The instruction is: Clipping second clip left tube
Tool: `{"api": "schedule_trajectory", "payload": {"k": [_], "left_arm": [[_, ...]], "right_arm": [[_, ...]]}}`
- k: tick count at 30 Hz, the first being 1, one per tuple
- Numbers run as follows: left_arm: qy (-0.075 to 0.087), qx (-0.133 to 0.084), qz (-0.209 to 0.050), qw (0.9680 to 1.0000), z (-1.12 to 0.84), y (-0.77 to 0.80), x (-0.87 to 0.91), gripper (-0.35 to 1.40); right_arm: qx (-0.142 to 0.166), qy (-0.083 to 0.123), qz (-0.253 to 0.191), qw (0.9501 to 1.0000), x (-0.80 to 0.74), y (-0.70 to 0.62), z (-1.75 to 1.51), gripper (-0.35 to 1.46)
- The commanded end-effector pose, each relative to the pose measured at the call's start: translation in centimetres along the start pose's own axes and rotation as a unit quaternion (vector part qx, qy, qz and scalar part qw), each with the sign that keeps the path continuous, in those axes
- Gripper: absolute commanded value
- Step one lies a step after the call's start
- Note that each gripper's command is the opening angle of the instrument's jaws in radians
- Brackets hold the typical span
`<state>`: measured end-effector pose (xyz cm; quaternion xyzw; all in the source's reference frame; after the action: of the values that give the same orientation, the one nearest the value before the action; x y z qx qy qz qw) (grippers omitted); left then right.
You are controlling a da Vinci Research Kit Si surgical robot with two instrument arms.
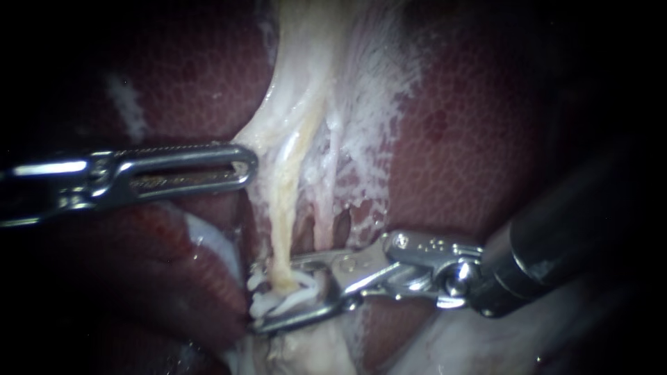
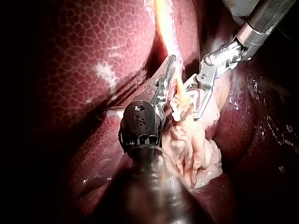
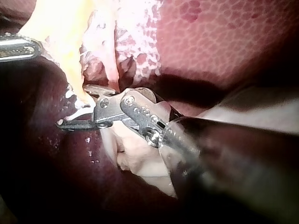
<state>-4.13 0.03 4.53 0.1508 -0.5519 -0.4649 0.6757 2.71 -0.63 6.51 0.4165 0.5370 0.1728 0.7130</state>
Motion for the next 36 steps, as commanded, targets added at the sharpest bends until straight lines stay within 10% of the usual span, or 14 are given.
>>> {"api": "schedule_trajectory", "payload": {"k": [1, 13, 20, 36], "left_arm": [[0.000, 0.000, 0.000, 1.0000, 0.00, 0.00, 0.00, -0.35], [0.000, 0.000, 0.000, 1.0000, 0.00, 0.00, 0.00, -0.35], [0.000, 0.000, 0.000, 1.0000, 0.00, 0.01, 0.01, -0.35], [0.000, 0.000, 0.001, 1.0000, 0.00, 0.02, 0.02, -0.35]], "right_arm": [[0.000, 0.000, 0.002, 1.0000, -0.02, 0.01, 0.01, 0.53], [-0.016, 0.004, 0.029, 0.9995, -0.04, 0.09, -0.02, 0.38], [-0.059, -0.005, 0.053, 0.9968, -0.07, 0.26, -0.10, -0.35], [-0.062, -0.007, 0.052, 0.9967, -0.11, 0.28, -0.13, -0.35]]}}
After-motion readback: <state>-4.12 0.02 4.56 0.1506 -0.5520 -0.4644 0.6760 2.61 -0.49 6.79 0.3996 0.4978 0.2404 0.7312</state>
